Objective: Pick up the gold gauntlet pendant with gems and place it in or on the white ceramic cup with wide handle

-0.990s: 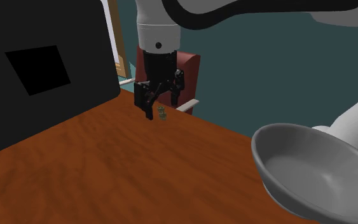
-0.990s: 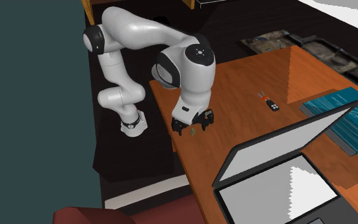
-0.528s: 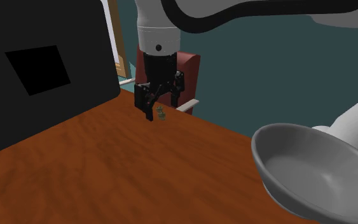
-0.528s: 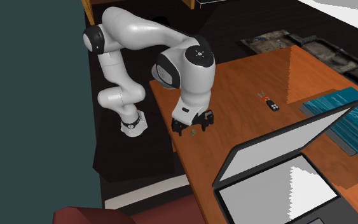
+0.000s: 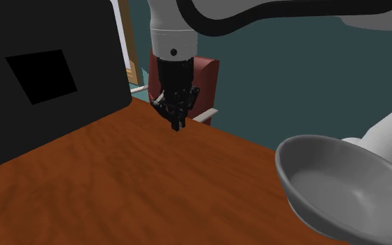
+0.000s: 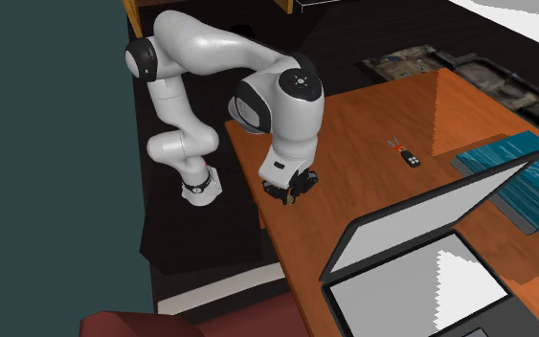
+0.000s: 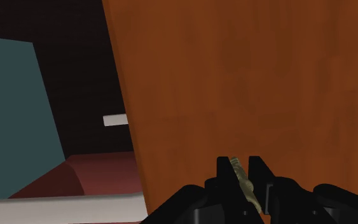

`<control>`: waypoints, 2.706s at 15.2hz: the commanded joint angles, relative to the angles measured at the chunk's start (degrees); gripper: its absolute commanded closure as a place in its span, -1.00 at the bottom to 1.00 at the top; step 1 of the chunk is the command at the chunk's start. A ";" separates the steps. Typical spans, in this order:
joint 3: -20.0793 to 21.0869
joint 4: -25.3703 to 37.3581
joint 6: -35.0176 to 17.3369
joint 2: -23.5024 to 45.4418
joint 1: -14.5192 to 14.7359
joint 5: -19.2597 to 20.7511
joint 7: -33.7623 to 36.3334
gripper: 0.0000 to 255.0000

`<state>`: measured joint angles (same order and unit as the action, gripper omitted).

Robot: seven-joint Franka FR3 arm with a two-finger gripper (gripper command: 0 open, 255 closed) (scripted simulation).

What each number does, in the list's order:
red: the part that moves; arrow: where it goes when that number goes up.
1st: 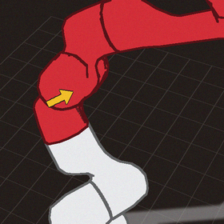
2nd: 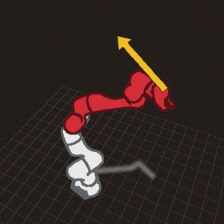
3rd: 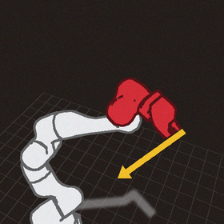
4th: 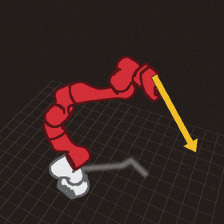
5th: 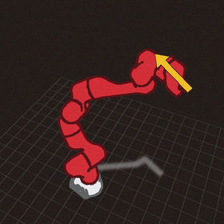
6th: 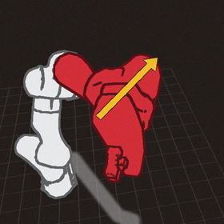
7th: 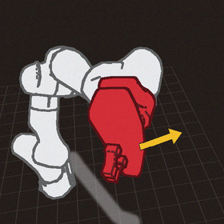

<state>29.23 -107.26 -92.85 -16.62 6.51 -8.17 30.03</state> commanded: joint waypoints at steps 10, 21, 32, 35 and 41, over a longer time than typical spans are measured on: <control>0.04 7.88 6.20 1.82 -0.33 0.85 0.76 1.00; 0.90 20.86 15.22 6.19 -0.59 2.70 2.51 1.00; 2.34 32.65 23.77 9.83 -0.16 4.24 4.83 1.00; 0.86 26.16 23.59 2.56 -0.06 0.55 4.21 1.00; -1.60 16.78 25.36 -9.78 2.02 -4.88 4.44 1.00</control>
<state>28.26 -87.98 -67.59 -23.61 8.02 -11.91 34.55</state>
